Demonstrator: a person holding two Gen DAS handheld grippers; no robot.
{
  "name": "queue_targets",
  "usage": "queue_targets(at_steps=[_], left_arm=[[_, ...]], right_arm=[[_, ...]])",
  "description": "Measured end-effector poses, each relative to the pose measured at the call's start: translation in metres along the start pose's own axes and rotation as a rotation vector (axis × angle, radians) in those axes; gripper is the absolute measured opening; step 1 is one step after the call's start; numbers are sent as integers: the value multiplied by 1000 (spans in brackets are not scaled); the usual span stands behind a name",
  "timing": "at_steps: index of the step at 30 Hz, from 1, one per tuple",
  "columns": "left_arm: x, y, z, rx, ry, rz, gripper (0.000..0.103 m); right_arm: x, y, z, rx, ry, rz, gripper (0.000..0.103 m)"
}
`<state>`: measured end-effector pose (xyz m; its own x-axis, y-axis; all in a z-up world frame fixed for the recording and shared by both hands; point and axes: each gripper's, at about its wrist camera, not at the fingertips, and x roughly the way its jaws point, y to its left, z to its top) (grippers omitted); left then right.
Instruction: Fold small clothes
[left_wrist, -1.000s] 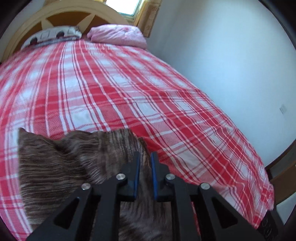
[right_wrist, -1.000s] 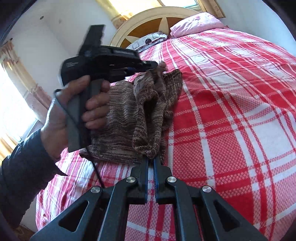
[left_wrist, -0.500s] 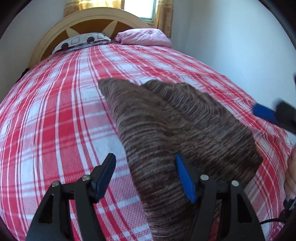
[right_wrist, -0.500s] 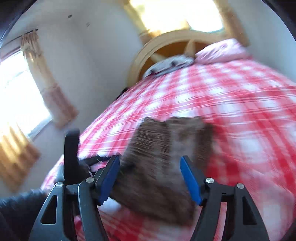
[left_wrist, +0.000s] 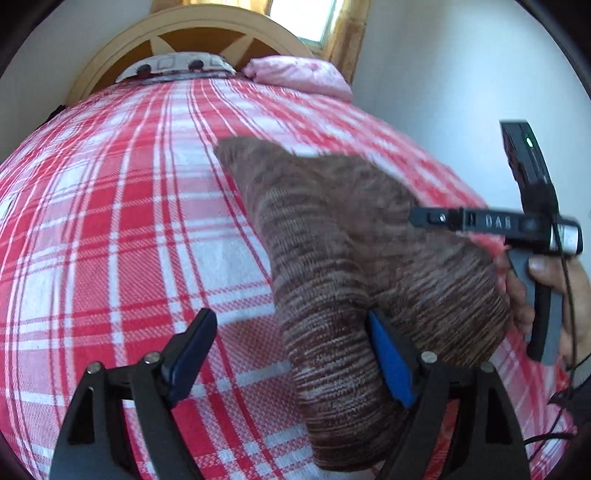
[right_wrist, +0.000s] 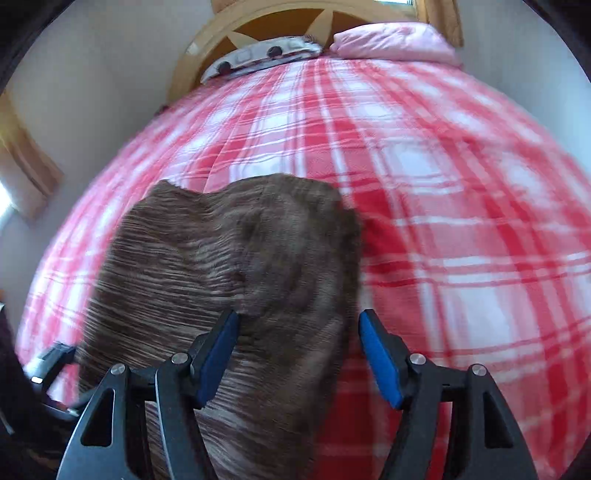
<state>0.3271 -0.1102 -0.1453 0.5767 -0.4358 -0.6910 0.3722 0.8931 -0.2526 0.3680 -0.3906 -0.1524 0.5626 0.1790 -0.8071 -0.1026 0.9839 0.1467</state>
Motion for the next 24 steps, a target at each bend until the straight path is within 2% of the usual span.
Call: queue_targets(at_steps=[3, 5, 7, 8, 9, 11, 12, 15, 17, 20, 24], left_arm=[[-9, 4, 6, -42, -48, 10, 85], [-6, 5, 4, -41, -30, 54, 85], [-1, 5, -3, -46, 1, 65, 86], [2, 5, -6, -46, 20, 73, 86], [2, 3, -8, -46, 28, 73, 86], [1, 1, -13, -44, 30, 86, 89], [2, 0, -15, -40, 31, 88, 90], [-3, 4, -20, -66, 16, 85, 90], [-8, 12, -24, -108, 10, 54, 90], [-11, 12, -25, -116, 5, 39, 92], [-12, 11, -25, -113, -6, 42, 92]], right_arm=[[-20, 21, 8, -83, -96, -3, 68], [-27, 35, 14, -110, -129, 10, 68], [-23, 57, 21, -163, -137, 68, 68], [-18, 75, 25, -214, -129, 107, 68], [-16, 88, 26, -254, -126, 107, 68], [1, 120, 28, -359, -113, 25, 68], [12, 130, 31, -372, -95, 28, 68], [62, 153, 35, -384, 33, -3, 68], [73, 161, 34, -397, 27, 46, 68], [68, 160, 35, -396, 16, 38, 68], [21, 129, 22, -322, -61, 57, 68]])
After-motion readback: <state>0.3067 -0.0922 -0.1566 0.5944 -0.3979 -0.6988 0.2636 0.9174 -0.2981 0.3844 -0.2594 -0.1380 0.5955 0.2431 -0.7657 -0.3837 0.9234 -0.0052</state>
